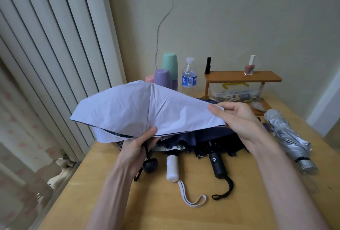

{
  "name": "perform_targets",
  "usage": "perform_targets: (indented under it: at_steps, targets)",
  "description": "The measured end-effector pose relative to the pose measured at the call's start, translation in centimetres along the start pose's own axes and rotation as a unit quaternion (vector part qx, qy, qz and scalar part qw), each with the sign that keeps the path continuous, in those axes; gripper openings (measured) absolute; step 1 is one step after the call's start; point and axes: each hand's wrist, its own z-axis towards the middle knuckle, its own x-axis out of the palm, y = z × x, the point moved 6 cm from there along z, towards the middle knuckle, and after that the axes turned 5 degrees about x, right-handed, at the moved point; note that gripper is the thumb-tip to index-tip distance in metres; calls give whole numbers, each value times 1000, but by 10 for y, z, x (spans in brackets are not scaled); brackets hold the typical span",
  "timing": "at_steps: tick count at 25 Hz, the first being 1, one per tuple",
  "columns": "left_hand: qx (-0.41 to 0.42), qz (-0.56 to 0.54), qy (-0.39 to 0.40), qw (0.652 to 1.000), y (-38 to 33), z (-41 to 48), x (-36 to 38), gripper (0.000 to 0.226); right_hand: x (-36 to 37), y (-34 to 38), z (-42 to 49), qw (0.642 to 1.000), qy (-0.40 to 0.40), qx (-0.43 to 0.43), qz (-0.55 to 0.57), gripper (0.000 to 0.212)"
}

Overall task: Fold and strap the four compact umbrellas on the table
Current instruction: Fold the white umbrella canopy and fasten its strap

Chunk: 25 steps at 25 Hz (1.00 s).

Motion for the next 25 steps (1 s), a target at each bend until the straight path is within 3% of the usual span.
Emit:
perform_targets:
  at_steps: [4,6,8,10,12,14,16,19,22,25]
  targets:
    - [1,53,22,998,-1,1,-4,46,4,28,-15,996,33,-82,2,20]
    - [9,85,57,995,0,2,-5,73,19,56,-29,982,92,-159,-30,23]
    - [13,98,98,990,-1,0,0,82,42,88,-42,960,172,-211,-68,24]
    - [17,117,140,983,-3,-3,8,66,73,116,-48,924,294,-211,-122,25]
    - [-3,146,153,977,-2,-7,15,70,107,140,-44,888,373,-195,-185,30]
    - [-18,171,154,973,0,-9,18,90,140,161,-25,880,348,-215,-243,14]
    - [-29,200,142,969,0,-12,21,93,174,177,-4,878,294,-247,-285,17]
    - [-42,190,122,973,0,-17,35,68,216,181,19,851,242,-289,-365,14]
    - [-29,100,152,983,-5,-19,48,52,240,169,33,831,216,-305,-411,14]
    - [-30,32,167,985,-13,-21,47,18,226,171,34,873,239,-275,-324,41]
